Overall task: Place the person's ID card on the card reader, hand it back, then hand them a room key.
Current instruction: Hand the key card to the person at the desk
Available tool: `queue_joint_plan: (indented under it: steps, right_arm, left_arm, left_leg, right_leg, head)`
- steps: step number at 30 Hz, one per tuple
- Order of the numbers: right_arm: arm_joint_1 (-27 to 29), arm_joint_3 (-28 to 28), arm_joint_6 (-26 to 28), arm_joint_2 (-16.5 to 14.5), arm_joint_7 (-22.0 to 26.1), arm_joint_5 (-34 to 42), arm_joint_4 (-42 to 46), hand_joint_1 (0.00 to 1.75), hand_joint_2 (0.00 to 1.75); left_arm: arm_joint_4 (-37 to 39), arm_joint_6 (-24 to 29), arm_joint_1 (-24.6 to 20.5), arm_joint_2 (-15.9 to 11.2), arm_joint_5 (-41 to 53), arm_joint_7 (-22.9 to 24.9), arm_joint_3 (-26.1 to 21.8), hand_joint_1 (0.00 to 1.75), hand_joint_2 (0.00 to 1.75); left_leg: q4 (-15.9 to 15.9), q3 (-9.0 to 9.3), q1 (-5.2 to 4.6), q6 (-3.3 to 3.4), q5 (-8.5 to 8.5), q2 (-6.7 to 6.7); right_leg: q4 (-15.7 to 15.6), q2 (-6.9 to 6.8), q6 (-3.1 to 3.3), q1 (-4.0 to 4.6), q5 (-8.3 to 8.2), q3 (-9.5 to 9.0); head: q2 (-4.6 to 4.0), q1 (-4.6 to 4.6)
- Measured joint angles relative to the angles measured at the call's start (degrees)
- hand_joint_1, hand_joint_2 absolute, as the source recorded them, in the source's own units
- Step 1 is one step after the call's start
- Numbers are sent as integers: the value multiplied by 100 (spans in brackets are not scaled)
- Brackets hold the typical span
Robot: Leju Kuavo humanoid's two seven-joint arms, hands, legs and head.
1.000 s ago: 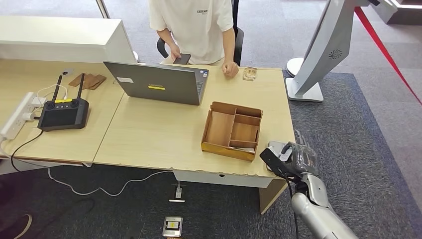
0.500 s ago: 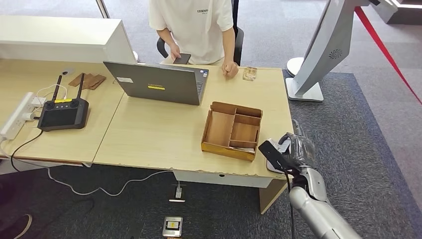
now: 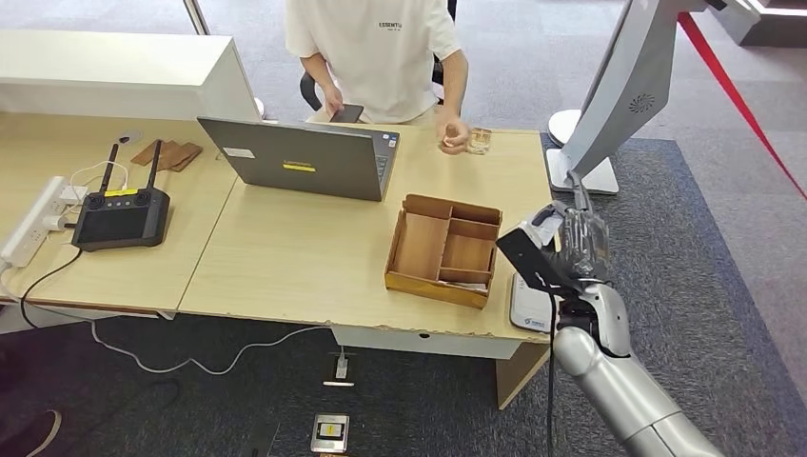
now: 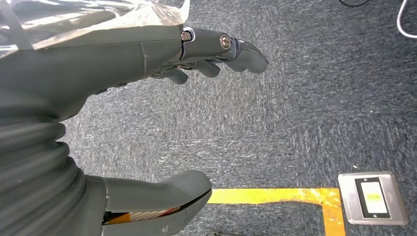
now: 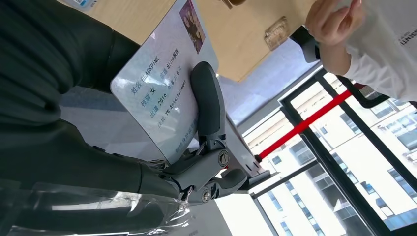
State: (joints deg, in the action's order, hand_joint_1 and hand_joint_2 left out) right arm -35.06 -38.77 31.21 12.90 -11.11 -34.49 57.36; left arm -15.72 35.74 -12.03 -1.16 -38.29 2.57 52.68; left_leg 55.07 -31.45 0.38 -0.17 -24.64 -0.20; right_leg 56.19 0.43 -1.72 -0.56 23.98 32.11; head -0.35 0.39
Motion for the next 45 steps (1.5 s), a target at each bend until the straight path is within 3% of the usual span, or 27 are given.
queue_joint_plan:
  steps: [7, 11, 21, 32, 33, 36, 37, 38, 45]
  right_arm:
    - [-117, -7, -154, 9, 72, 39, 328, 175, 175]
    - [-438, -49, -561, -83, 107, 125, 278, 175, 175]
    - [-1923, -295, -1031, -711, -54, -25, -1173, 175, 175]
    - [-2315, -538, -1038, -1186, -185, -109, -2395, 174, 175]
    - [-2325, -556, -1038, -1215, -185, -108, -2468, 149, 175]
    - [-2340, -592, -1034, -1278, -184, -107, -2625, 26, 175]
    - [-2342, -603, -1029, -1293, -182, -107, -2662, 7, 175]
    - [-2343, -611, -1025, -1306, -179, -108, -2695, 0, 175]
    - [-2355, -672, -730, -1408, 152, 184, -2892, 0, 175]
  left_arm:
    - [1, -5, -47, 3, 4, 52, 87, 0, 175]
    - [2, -26, -112, 10, 74, 137, 166, 0, 175]
    - [2, -121, -488, 96, 346, 467, 589, 0, 175]
    - [25, -114, -534, 106, 249, 490, 813, 0, 175]
    - [31, -114, -532, 105, 241, 487, 823, 0, 175]
    - [42, -114, -525, 105, 225, 483, 847, 0, 175]
    - [45, -114, -524, 105, 219, 481, 852, 0, 175]
    - [47, -114, -522, 105, 215, 480, 858, 0, 175]
    - [63, -108, -507, 103, 91, 449, 890, 0, 175]
  left_leg:
    - [0, -1, 0, 0, 0, 0]
    - [0, -6, 0, -2, 2, 0]
    - [0, -9, 1, -3, 14, -4]
    - [0, -15, 1, -2, 12, -5]
    - [0, -16, 1, -2, 12, -6]
    - [0, -20, 1, -2, 12, -7]
    - [0, -22, 1, -2, 12, -7]
    - [0, -23, 1, -2, 12, -6]
    - [0, -22, 0, -2, 11, -5]
  right_leg:
    - [1, 0, 0, 0, 0, 0]
    - [6, 1, 2, 0, -4, 4]
    - [8, -8, 1, 0, -9, 5]
    - [5, -9, 0, 0, -7, 11]
    - [6, -10, 0, 0, -7, 12]
    - [6, -12, 0, 1, -7, 16]
    - [6, -12, 0, 1, -6, 17]
    - [6, -12, 0, 1, -6, 18]
    - [5, -11, 0, 1, -6, 19]
  head:
    - [0, 0]
    - [0, 0]
    - [0, 0]
    - [0, 0]
    - [0, -1]
    - [0, 0]
    - [0, 0]
    - [0, 0]
    - [0, 1]
